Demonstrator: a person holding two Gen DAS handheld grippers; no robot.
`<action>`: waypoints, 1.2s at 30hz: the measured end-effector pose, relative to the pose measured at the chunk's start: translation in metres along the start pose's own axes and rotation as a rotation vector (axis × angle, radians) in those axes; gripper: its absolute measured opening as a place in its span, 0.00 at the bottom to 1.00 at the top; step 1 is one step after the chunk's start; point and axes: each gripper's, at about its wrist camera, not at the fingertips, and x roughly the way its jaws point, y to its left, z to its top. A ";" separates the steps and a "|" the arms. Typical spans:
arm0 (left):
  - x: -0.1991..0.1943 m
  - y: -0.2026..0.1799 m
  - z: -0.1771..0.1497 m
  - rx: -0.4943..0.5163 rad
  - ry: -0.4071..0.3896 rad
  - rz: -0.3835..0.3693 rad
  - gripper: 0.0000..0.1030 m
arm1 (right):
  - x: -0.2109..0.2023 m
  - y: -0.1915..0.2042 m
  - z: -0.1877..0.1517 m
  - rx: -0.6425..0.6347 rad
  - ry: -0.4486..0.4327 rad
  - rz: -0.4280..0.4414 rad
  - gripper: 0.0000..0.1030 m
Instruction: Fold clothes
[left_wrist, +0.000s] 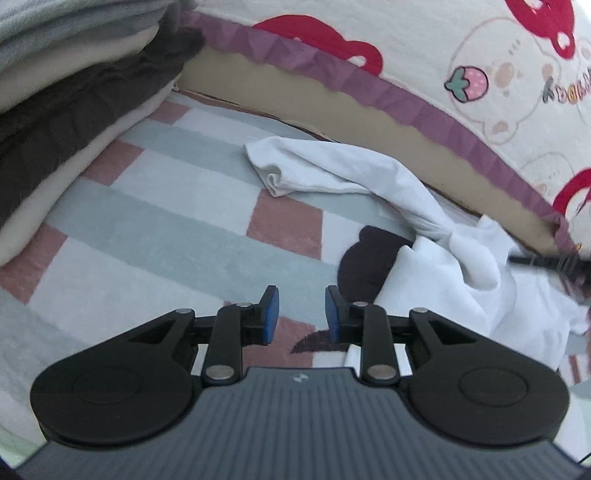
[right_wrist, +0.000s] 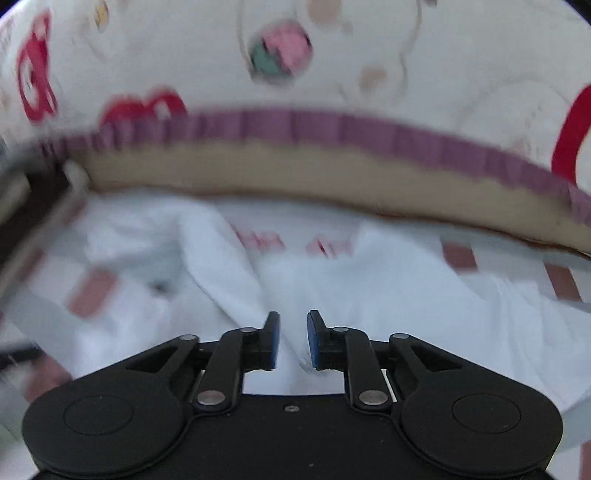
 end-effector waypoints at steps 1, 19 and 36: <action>0.000 -0.001 0.000 0.005 0.002 0.003 0.27 | -0.002 0.002 0.005 0.039 -0.008 0.069 0.36; -0.031 0.024 0.013 -0.161 -0.014 -0.112 0.32 | -0.023 0.055 0.004 0.024 -0.091 0.699 0.10; 0.054 0.039 -0.011 -0.668 0.165 -0.357 0.48 | -0.023 0.053 -0.070 -0.212 0.333 0.734 0.10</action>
